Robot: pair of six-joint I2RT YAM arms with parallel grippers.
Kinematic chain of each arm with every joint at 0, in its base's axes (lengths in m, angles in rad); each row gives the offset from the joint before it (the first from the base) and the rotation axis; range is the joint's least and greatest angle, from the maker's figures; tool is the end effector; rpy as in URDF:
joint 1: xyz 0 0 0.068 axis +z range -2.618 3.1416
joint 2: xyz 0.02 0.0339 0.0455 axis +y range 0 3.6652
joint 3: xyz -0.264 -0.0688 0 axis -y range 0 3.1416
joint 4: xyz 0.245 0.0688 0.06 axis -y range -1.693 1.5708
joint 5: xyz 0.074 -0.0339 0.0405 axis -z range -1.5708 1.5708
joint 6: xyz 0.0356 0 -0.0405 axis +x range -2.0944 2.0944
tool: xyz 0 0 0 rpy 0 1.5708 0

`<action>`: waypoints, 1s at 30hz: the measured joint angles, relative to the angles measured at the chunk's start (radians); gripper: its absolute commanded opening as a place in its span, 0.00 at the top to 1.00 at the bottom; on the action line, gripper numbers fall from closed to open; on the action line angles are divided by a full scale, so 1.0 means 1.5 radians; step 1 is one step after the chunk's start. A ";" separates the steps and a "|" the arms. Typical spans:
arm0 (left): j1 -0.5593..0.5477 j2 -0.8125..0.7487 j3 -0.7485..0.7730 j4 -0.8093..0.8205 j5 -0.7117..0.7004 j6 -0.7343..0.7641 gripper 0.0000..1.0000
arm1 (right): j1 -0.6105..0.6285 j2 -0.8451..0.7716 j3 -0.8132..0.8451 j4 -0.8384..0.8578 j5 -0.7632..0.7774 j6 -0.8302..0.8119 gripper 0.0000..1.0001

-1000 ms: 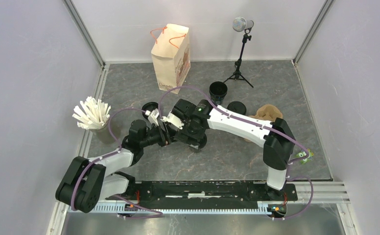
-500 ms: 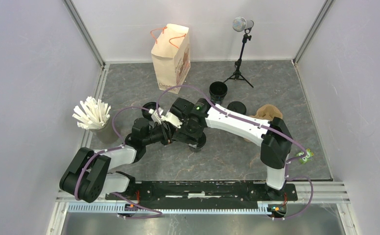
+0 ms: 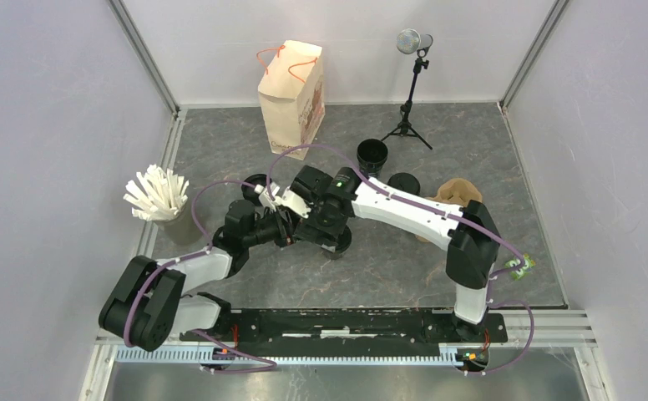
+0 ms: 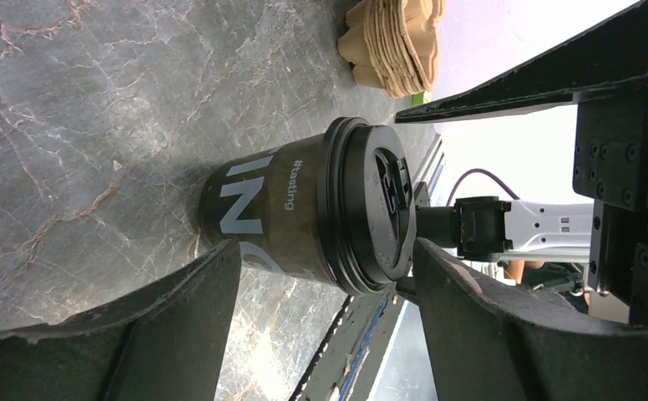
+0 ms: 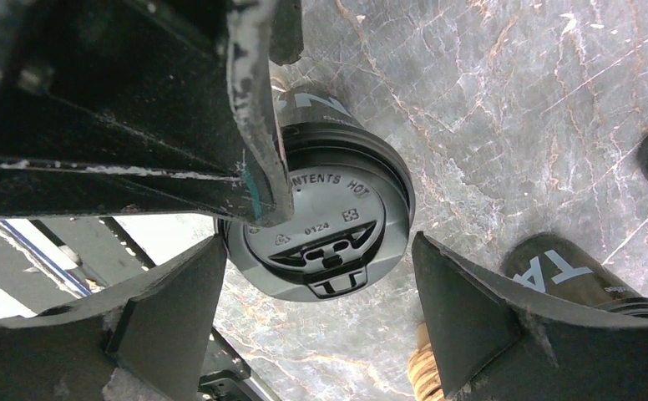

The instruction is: Pack the takeout coffee

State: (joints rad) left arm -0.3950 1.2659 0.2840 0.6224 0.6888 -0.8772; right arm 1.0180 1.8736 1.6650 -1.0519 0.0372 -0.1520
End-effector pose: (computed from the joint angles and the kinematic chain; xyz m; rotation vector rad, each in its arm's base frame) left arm 0.1959 -0.1062 0.1592 0.0051 2.1530 -1.4625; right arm 0.2029 0.3264 0.2691 -1.5620 2.3733 0.1385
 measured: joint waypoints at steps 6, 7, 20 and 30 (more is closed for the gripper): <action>-0.001 -0.043 0.014 -0.051 -0.004 0.021 0.07 | 0.000 -0.072 -0.035 0.032 -0.006 0.009 0.09; -0.001 -0.048 0.019 -0.062 -0.004 0.025 0.05 | 0.000 -0.091 -0.045 0.037 -0.007 0.011 0.07; -0.017 -0.120 0.063 -0.214 -0.056 0.093 0.04 | -0.027 -0.406 -0.374 0.331 0.069 0.111 0.02; -0.052 -0.106 0.118 -0.331 -0.105 0.172 0.08 | -0.112 -0.503 -0.566 0.534 0.022 0.153 0.24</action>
State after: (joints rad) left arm -0.4725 1.1065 0.4606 0.1265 0.5316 -0.6186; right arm 0.8501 1.1187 0.8154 -0.2516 0.0700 0.0780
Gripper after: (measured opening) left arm 0.926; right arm 0.810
